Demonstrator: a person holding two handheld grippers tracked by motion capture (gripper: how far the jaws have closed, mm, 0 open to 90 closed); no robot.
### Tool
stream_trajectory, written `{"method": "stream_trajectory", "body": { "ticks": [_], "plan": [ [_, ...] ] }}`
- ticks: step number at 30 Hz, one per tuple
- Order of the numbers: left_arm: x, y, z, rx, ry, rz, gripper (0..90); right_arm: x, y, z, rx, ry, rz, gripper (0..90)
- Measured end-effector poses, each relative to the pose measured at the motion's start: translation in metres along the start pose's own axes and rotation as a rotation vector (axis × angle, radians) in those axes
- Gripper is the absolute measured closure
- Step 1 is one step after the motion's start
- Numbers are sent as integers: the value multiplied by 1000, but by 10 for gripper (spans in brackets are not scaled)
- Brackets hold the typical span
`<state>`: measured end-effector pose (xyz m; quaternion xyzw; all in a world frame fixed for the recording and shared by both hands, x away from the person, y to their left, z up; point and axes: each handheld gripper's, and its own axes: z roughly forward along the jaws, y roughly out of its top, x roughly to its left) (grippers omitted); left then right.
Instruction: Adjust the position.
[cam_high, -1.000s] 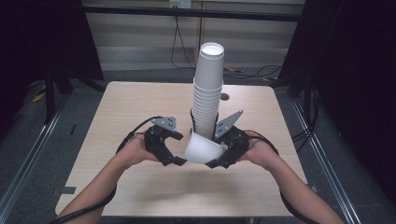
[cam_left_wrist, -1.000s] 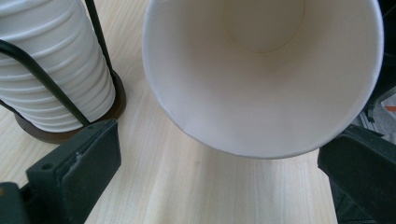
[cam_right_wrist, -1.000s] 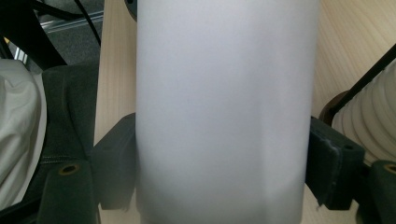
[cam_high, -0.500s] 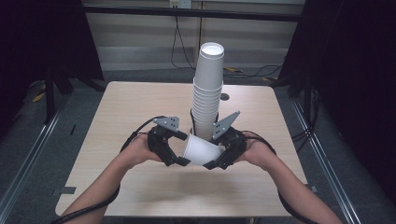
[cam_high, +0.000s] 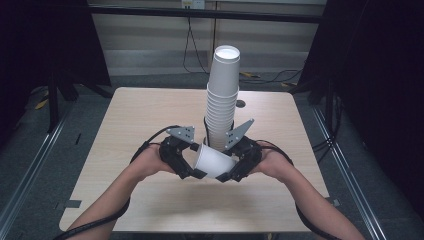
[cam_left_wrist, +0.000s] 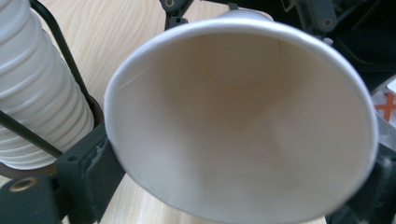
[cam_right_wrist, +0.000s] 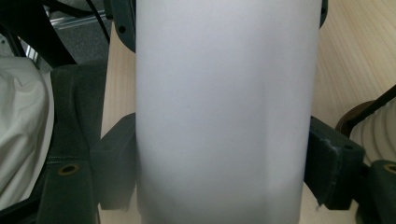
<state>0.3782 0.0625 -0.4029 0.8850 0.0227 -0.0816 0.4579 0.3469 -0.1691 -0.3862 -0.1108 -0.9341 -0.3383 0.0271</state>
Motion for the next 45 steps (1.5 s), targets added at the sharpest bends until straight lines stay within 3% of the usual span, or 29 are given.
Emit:
{"method": "stream_trajectory", "body": {
  "ticks": [8, 14, 26, 35, 45],
  "plan": [
    [-2, 1, -1, 20, -12, 3, 116, 1, -1, 4, 3, 11, -1, 239],
    [-2, 0, -4, 18, -2, 7, 121, 1, -1, 4, -6, -5, -6, 237],
    [-3, 2, -1, 10, 15, 5, 65, 1, 1, 5, 16, -5, -11, 231],
    [-3, 5, 0, 2, 0, -3, 60, 3, 1, 7, 29, -3, -15, 231],
    [-4, 5, 1, 1, -4, -14, 80, 2, -2, 4, -1, 2, -19, 234]
  ]
}}
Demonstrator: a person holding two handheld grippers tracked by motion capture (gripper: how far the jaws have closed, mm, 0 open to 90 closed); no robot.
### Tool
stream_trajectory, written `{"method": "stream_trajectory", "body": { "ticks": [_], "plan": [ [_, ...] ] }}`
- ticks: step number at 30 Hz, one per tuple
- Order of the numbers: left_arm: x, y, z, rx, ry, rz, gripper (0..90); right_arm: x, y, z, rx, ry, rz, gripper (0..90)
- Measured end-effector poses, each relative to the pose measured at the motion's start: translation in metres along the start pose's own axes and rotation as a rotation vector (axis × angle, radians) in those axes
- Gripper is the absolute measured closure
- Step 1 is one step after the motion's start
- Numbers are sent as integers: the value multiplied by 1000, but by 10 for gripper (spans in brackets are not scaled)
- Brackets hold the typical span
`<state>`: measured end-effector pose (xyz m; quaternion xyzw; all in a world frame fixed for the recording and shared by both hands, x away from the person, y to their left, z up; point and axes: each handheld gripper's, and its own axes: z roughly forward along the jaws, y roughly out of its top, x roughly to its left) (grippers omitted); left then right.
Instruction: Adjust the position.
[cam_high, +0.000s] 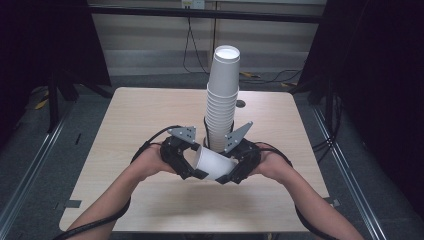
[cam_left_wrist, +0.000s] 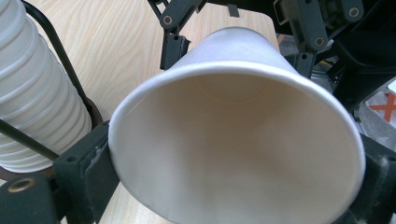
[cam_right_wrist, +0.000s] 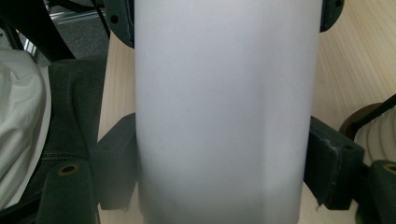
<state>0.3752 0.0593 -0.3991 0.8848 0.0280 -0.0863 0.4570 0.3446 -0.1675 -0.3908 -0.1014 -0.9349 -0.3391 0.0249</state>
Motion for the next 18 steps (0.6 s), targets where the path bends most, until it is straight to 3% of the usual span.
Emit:
{"method": "stream_trajectory", "body": {
  "ticks": [18],
  "plan": [
    [3, -4, -1, -14, -12, -54, 62, 1, 1, -2, -12, -13, -19, 233]
  ]
}}
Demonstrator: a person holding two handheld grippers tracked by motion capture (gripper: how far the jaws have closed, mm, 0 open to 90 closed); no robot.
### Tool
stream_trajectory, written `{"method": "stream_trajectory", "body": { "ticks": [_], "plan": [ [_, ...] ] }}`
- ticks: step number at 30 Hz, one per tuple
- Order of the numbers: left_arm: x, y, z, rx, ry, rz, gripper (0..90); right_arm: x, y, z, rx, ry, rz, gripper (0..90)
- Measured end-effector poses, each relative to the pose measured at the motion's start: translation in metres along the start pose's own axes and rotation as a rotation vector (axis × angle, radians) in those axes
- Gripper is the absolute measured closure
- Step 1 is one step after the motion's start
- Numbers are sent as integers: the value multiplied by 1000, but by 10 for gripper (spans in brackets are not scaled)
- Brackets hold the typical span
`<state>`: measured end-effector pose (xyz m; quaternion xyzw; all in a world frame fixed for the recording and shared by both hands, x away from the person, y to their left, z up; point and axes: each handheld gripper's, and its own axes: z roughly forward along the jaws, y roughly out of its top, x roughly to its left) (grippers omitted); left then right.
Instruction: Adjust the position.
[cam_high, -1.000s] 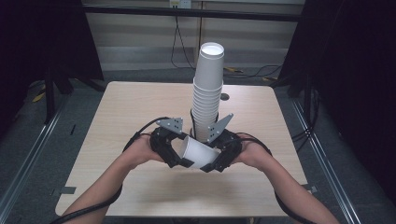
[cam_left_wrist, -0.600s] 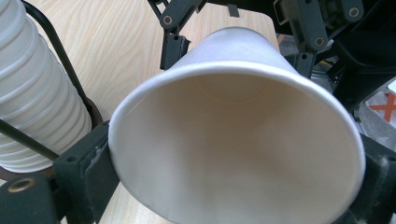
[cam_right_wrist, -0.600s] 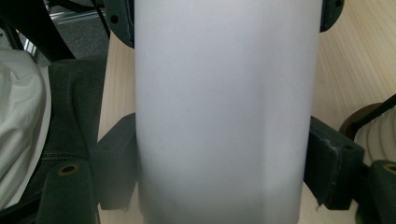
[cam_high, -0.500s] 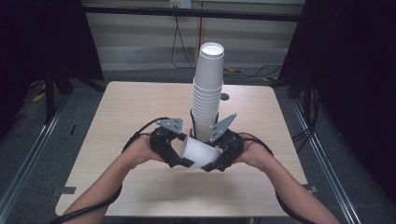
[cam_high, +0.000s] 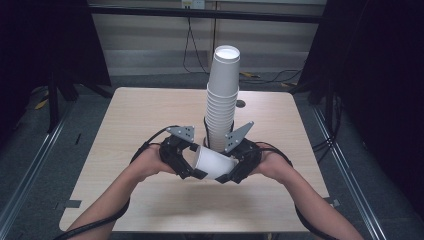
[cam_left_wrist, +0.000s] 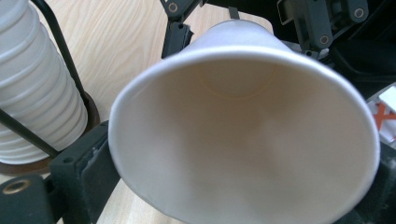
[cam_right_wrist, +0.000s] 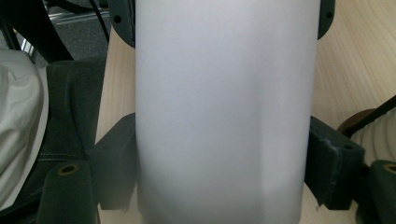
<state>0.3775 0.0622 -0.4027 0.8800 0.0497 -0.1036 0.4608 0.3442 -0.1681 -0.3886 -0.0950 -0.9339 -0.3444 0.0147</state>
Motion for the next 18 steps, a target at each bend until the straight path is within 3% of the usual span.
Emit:
{"method": "stream_trajectory", "body": {
  "ticks": [18],
  "plan": [
    [1, -2, -3, -9, -18, -24, 88, 0, -3, -2, -27, 1, 1, 235]
  ]
}}
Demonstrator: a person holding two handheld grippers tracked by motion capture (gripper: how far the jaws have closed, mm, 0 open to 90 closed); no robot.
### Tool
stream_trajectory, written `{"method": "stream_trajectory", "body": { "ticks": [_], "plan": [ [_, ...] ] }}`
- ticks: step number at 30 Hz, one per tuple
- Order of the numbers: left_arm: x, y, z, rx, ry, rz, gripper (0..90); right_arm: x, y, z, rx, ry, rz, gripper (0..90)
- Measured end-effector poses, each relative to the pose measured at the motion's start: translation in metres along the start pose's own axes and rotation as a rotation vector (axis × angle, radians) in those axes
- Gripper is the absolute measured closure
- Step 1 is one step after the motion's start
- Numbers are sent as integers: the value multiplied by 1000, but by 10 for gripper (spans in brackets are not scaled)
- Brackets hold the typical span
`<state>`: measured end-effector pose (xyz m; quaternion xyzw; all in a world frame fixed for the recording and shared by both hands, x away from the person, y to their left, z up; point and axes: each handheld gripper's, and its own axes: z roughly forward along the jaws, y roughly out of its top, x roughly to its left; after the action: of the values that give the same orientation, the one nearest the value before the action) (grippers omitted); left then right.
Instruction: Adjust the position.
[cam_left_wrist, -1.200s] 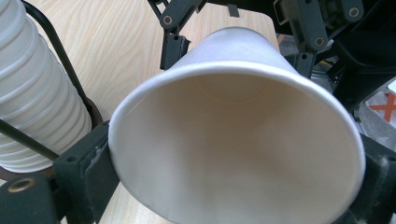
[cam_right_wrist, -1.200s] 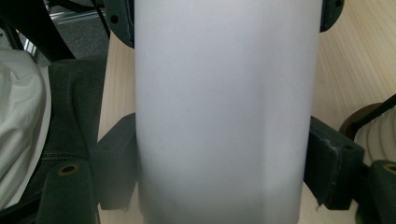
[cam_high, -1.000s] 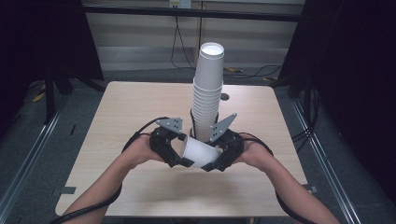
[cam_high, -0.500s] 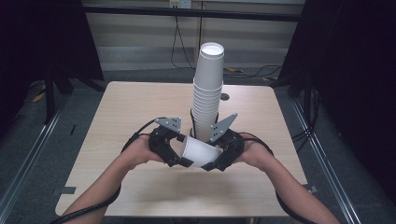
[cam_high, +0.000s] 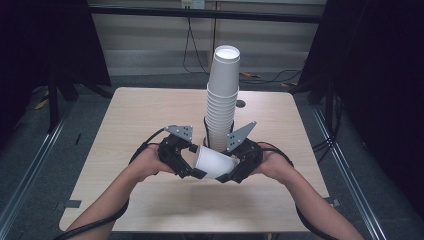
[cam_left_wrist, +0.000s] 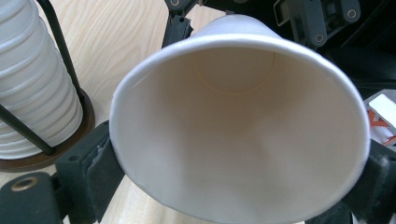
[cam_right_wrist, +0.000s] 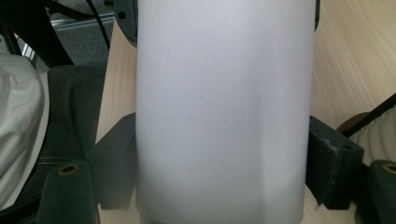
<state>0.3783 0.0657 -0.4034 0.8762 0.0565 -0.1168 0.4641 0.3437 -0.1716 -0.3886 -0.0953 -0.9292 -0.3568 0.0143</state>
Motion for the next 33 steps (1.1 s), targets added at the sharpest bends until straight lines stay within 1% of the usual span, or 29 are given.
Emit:
{"method": "stream_trajectory", "body": {
  "ticks": [2, 4, 5, 6, 7, 8, 10, 12, 13, 14, 15, 19, 21, 22, 23, 25, 27, 29, 31, 33],
  "plan": [
    [0, 1, 0, 11, 4, 1, 101, 0, 0, 0, 4, -3, -10, 235],
    [-1, 2, -1, 14, 13, 17, 113, 1, 0, 1, 5, -16, -15, 234],
    [-1, 2, -1, 14, 13, 17, 117, 1, 0, 1, 5, -16, -15, 234],
    [-1, 3, -2, 18, 16, 18, 117, 2, 0, 1, 1, -23, -12, 233],
    [-1, 4, -3, 29, 19, 13, 123, 2, -1, 2, -15, -28, -12, 232],
    [-1, 4, -3, 29, 19, 13, 124, 2, -2, 2, -22, -31, -7, 229],
    [-1, 5, -5, 42, 36, 10, 126, 1, -4, 3, -28, -53, -1, 184],
    [-1, 5, -8, 57, 48, 6, 126, 0, -6, 3, -39, -66, 5, 161],
    [-1, 5, -9, 67, 60, 9, 126, 0, -7, 3, -43, -71, 12, 159],
    [-1, 5, -9, 67, 60, 9, 126, 0, -7, 3, -43, -71, 12, 159],
    [0, 5, -10, 88, 65, 3, 126, -1, -9, 2, -46, -81, 11, 143],
    [1, 3, -12, 108, 86, -4, 123, -2, -15, 1, -58, -102, 32, 133],
    [2, 3, -13, 136, 105, -5, 121, -3, -18, 2, -65, -102, 43, 131],
    [2, 2, -13, 136, 114, -15, 120, -3, -20, 2, -66, -108, 47, 131],
    [3, 2, -15, 148, 112, -22, 120, -3, -23, 2, -67, -113, 49, 131],
    [3, 1, -17, 155, 126, -20, 120, -3, -28, 3, -81, -128, 64, 131],
    [4, 0, -20, 166, 135, -36, 120, -4, -33, 4, -94, -146, 82, 130],
    [5, -1, -21, 176, 141, -45, 120, -5, -38, 7, -75, -169, 96, 130],
    [5, -1, -22, 185, 147, -37, 120, -6, -41, 9, -75, -175, 101, 130],
    [4, -3, -22, 189, 150, -44, 119, -5, -45, 12, -83, -179, 121, 129]
  ]
}}
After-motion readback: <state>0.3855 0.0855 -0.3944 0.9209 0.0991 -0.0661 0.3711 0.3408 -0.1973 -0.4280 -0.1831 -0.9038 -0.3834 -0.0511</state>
